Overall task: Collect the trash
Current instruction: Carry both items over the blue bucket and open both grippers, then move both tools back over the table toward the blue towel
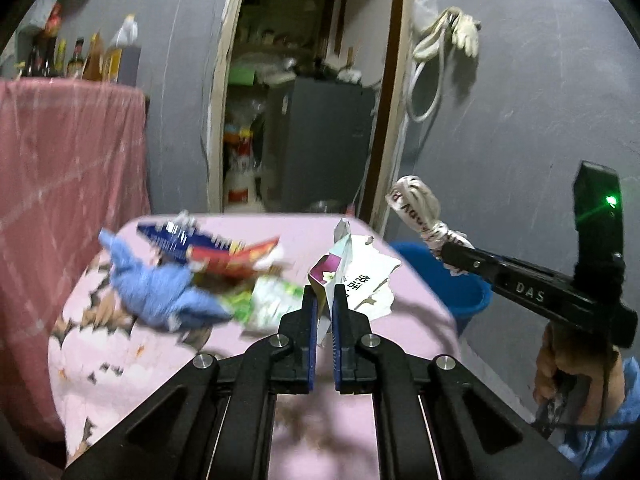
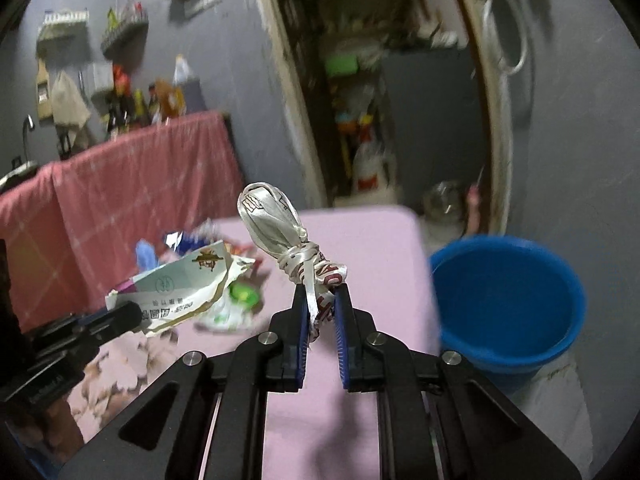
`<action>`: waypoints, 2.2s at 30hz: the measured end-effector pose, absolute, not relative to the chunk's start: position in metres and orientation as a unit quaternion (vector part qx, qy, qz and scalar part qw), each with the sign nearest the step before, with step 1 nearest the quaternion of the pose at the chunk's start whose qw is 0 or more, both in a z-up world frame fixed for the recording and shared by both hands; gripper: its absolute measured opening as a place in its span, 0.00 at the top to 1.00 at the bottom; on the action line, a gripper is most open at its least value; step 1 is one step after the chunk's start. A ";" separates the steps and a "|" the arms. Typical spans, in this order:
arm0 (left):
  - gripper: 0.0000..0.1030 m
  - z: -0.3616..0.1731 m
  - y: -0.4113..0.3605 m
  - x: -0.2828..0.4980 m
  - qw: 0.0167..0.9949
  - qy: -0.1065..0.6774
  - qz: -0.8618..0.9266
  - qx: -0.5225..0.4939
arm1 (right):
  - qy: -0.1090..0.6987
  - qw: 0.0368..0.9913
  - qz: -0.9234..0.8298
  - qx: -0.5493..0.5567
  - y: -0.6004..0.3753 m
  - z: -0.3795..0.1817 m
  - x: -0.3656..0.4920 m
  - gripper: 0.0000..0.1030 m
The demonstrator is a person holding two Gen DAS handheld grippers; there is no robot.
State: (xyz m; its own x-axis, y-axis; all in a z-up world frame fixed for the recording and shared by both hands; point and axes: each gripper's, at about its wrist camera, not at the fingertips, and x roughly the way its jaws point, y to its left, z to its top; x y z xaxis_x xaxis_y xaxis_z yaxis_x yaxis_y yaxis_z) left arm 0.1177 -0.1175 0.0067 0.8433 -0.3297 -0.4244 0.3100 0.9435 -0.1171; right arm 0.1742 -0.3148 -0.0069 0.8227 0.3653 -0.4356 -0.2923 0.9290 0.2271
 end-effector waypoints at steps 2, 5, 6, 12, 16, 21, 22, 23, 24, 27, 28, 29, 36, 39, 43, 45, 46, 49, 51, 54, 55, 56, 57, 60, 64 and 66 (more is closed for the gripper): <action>0.96 0.012 -0.131 0.121 0.965 0.201 -0.165 -0.024 | 0.208 0.962 0.155 0.081 -0.325 0.003 0.168 0.90; 0.96 0.023 -0.153 0.127 0.973 0.164 -0.163 -0.024 | 0.163 0.975 0.124 0.089 -0.343 0.017 0.162 0.90; 0.96 0.026 -0.165 0.132 0.975 0.148 -0.165 -0.025 | 0.148 0.979 0.111 0.089 -0.350 0.021 0.161 0.90; 0.95 0.044 -0.215 0.171 0.979 0.107 -0.168 -0.040 | 0.088 0.992 0.042 0.083 -0.392 0.038 0.164 0.90; 0.95 0.047 -0.248 0.201 0.978 0.102 -0.175 -0.043 | 0.065 0.995 -0.006 0.072 -0.419 0.035 0.172 0.90; 0.95 0.040 -0.273 0.242 0.972 0.138 -0.184 -0.055 | 0.086 0.993 -0.030 0.080 -0.449 0.021 0.184 0.90; 0.95 0.036 -0.280 0.253 0.969 0.153 -0.185 -0.055 | 0.096 0.991 -0.031 0.084 -0.454 0.017 0.190 0.90; 0.95 0.033 -0.283 0.257 0.968 0.162 -0.186 -0.055 | 0.102 0.991 -0.032 0.086 -0.458 0.014 0.192 0.90; 0.95 0.029 -0.288 0.268 0.964 0.180 -0.186 -0.053 | 0.111 0.989 -0.033 0.088 -0.462 0.011 0.196 0.89; 0.95 0.015 -0.297 0.287 0.956 0.219 -0.186 -0.051 | 0.140 0.984 -0.037 0.100 -0.470 -0.002 0.208 0.89; 0.95 0.010 -0.299 0.294 0.953 0.235 -0.185 -0.051 | 0.154 0.982 -0.036 0.106 -0.473 -0.006 0.212 0.89; 0.95 0.003 -0.302 0.298 0.949 0.249 -0.186 -0.050 | 0.170 0.979 -0.037 0.109 -0.475 -0.010 0.217 0.89; 0.94 -0.038 -0.320 0.324 0.922 0.341 -0.181 -0.025 | 0.246 0.959 -0.038 0.138 -0.487 -0.040 0.237 0.87; 0.94 -0.050 -0.324 0.329 0.915 0.361 -0.177 -0.020 | 0.272 0.950 -0.032 0.149 -0.488 -0.049 0.242 0.86; 0.90 -0.062 -0.328 0.332 0.908 0.381 -0.176 -0.009 | 0.307 0.938 -0.027 0.158 -0.490 -0.064 0.249 0.85; 0.86 -0.066 -0.329 0.334 0.905 0.387 -0.174 -0.005 | 0.317 0.934 -0.023 0.163 -0.491 -0.067 0.254 0.84; 0.84 -0.067 -0.328 0.333 0.905 0.388 -0.175 -0.005 | 0.321 0.932 -0.023 0.165 -0.492 -0.069 0.255 0.83; 0.67 -0.067 -0.324 0.331 0.906 0.386 -0.175 -0.012 | 0.323 0.931 -0.020 0.168 -0.494 -0.068 0.254 0.76; 0.67 -0.064 -0.319 0.329 0.907 0.382 -0.175 -0.023 | 0.322 0.932 -0.019 0.168 -0.494 -0.066 0.254 0.76; 0.66 -0.056 -0.312 0.326 0.909 0.376 -0.175 -0.038 | 0.313 0.935 -0.022 0.165 -0.492 -0.061 0.253 0.75; 0.63 -0.052 -0.307 0.324 0.913 0.368 -0.174 -0.043 | 0.303 0.939 -0.024 0.162 -0.492 -0.057 0.249 0.75; 0.61 -0.047 -0.303 0.323 0.915 0.361 -0.173 -0.045 | 0.294 0.942 -0.027 0.159 -0.490 -0.053 0.248 0.72; 0.56 -0.042 -0.299 0.320 0.920 0.350 -0.171 -0.048 | 0.283 0.946 -0.028 0.156 -0.488 -0.048 0.246 0.70; 0.51 -0.027 -0.283 0.305 0.933 0.314 -0.165 -0.056 | 0.244 0.958 -0.026 0.146 -0.479 -0.033 0.240 0.55; 0.42 -0.004 -0.257 0.287 0.950 0.268 -0.152 -0.059 | 0.186 0.974 -0.022 0.127 -0.463 -0.009 0.221 0.42; 0.35 0.006 -0.243 0.277 0.957 0.246 -0.143 -0.062 | 0.163 0.979 -0.020 0.120 -0.455 0.000 0.213 0.24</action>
